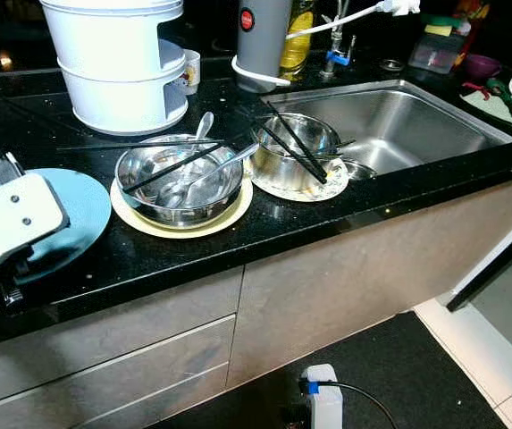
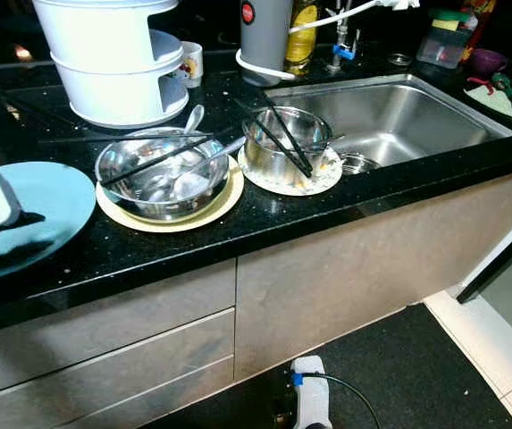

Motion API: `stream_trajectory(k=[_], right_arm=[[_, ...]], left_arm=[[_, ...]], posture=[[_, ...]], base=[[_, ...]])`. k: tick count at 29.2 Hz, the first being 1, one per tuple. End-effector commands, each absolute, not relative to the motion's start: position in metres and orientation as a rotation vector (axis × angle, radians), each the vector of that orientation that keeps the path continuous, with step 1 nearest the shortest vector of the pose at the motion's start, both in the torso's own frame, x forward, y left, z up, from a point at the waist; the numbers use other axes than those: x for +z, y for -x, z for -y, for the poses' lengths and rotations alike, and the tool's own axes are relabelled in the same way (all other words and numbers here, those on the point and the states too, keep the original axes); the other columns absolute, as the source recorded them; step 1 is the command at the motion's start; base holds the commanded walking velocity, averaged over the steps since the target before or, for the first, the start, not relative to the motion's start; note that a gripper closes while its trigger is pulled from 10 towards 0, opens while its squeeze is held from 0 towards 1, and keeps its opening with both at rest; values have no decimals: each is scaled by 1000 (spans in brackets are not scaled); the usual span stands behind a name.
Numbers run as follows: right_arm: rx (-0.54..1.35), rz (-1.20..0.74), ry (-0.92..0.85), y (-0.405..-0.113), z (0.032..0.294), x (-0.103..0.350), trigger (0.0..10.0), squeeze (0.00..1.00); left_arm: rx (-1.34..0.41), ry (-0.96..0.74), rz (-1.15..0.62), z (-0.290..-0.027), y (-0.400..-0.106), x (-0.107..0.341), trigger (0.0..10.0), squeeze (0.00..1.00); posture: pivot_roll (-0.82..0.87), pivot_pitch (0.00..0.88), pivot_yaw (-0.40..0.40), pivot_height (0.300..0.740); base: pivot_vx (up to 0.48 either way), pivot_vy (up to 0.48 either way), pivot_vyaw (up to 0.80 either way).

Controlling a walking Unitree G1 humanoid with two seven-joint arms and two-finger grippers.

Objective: Kitchen organization

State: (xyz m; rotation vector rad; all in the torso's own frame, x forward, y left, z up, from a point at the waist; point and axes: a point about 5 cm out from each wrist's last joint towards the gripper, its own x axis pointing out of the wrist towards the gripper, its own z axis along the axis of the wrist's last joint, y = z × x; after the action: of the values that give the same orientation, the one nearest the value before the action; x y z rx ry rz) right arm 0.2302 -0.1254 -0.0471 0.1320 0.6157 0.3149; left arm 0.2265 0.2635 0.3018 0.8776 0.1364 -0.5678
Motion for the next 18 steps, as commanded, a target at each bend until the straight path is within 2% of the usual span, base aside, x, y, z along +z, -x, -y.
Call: stream_trajectory(k=[1,8,12,13,18], right_arm=[[316,-644,-129,-224,126,-52,10000,0],[318,-642,-128,-225,126,-51,10000,0],[319,-641,-125,-224,126,-51,10000,0],[318,-641,-125,-224,126,-51,10000,0],[318,-641,-124,-224,127,-52,10000,0]], left_arm=[[-604,-880,-164,-261,-222,304,10000,1000],[-639,-866,-190,-259,-219,302,10000,1000],[-607,-994,-236,-262,-218,301,10000,1000],[-596,-1020,-249,-264,-218,300,10000,0],[-573,-1075,-272,-268,-218,295,10000,0]], posture=[[27,164,-81,740],[28,159,-81,740],[27,154,-81,740],[25,152,-81,740],[24,150,-81,740]], base=[[0,0,0],[0,0,0],[0,0,0],[0,0,0],[0,0,0]])
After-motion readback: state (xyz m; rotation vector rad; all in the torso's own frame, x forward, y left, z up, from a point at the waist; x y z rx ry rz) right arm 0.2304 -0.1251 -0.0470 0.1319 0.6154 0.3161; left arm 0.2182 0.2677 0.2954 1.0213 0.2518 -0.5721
